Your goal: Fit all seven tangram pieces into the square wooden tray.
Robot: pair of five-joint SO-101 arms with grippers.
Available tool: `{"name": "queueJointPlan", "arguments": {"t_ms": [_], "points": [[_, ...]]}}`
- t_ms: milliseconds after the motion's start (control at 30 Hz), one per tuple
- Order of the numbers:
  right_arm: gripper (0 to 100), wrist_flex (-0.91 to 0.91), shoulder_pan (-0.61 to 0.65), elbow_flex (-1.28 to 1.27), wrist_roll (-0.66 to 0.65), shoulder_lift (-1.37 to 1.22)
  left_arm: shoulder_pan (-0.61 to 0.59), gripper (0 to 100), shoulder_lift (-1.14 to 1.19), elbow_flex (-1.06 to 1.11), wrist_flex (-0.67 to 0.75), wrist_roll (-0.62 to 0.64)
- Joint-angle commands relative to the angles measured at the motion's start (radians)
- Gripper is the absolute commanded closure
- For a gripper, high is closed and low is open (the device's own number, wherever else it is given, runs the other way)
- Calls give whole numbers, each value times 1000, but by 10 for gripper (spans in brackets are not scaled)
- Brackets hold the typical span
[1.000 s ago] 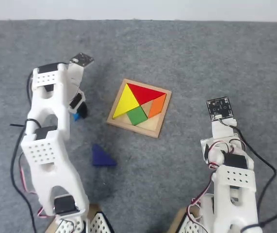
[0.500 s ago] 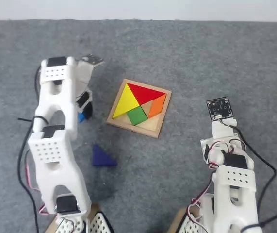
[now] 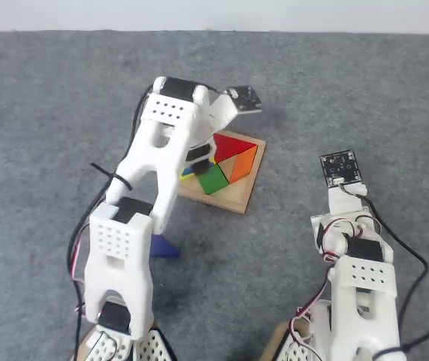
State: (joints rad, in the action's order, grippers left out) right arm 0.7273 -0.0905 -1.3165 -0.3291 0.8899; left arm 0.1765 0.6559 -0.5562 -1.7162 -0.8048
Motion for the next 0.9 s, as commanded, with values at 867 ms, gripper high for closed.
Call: {"name": "queueJointPlan", "arguments": {"t_ms": [867], "points": [[975,-8,-1,32,-11,5,-11,816,117,-12,-35,-476]]}}
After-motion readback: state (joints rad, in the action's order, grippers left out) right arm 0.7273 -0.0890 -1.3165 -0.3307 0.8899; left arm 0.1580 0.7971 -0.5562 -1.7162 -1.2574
